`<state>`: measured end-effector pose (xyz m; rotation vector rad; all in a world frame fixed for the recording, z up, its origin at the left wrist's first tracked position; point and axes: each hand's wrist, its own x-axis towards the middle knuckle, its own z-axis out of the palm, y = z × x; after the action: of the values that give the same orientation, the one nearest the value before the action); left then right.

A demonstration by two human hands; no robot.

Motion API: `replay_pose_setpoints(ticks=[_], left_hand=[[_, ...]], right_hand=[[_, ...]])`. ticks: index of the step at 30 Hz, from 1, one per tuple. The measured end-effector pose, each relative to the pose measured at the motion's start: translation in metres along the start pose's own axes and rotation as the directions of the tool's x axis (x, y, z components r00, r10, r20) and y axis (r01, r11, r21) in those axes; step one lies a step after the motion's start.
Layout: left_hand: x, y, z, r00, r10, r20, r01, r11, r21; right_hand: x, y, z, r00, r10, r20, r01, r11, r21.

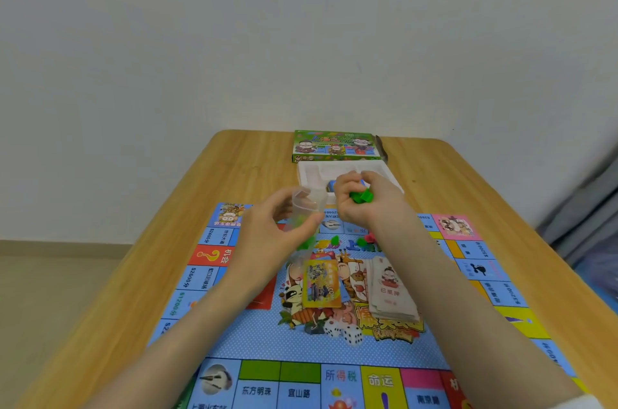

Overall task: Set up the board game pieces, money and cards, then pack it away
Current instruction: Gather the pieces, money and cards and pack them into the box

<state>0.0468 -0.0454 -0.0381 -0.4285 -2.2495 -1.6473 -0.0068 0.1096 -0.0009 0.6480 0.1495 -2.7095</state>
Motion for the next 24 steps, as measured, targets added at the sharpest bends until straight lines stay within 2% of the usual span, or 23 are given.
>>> replay_pose_setpoints(ticks=[5,8,11,14,16,18,20,22,24], left_hand=[[0.0,0.001,0.0,1.0,-0.018,-0.001,0.018,1.0,-0.002],[0.0,0.002,0.0,1.0,-0.021,0.003,0.021,1.0,0.003],[-0.001,0.001,0.001,0.999,-0.033,0.028,0.033,0.999,0.002],[-0.002,0.002,0.002,0.997,-0.045,0.062,0.046,0.999,-0.012],[-0.003,0.003,0.004,0.995,-0.047,0.085,0.049,0.999,-0.021],[-0.003,0.005,0.005,0.994,-0.041,0.102,0.044,0.999,-0.025],[-0.004,0.007,0.006,0.992,-0.039,0.117,0.041,0.999,-0.011],[-0.005,0.007,0.007,0.992,-0.04,0.122,0.04,0.999,0.006],[-0.005,0.007,0.007,0.992,-0.035,0.121,0.034,0.999,0.01]], right_hand=[[0.001,-0.003,0.0,0.997,-0.064,-0.034,0.07,0.976,0.206],[0.0,-0.005,0.002,0.988,-0.114,-0.1,0.133,0.967,0.219],[-0.009,0.0,0.007,0.991,-0.118,-0.056,0.122,0.989,0.078],[-0.015,0.006,0.017,0.988,-0.113,0.107,0.126,0.985,-0.117],[-0.018,0.012,0.025,0.971,-0.128,0.203,0.179,0.949,-0.26],[-0.019,0.022,0.03,0.94,-0.165,0.299,0.289,0.851,-0.439],[-0.018,0.031,0.03,0.894,-0.224,0.388,0.428,0.684,-0.591],[-0.018,0.039,0.029,0.838,-0.267,0.476,0.543,0.5,-0.675],[-0.02,0.044,0.029,0.798,-0.277,0.536,0.603,0.374,-0.705]])
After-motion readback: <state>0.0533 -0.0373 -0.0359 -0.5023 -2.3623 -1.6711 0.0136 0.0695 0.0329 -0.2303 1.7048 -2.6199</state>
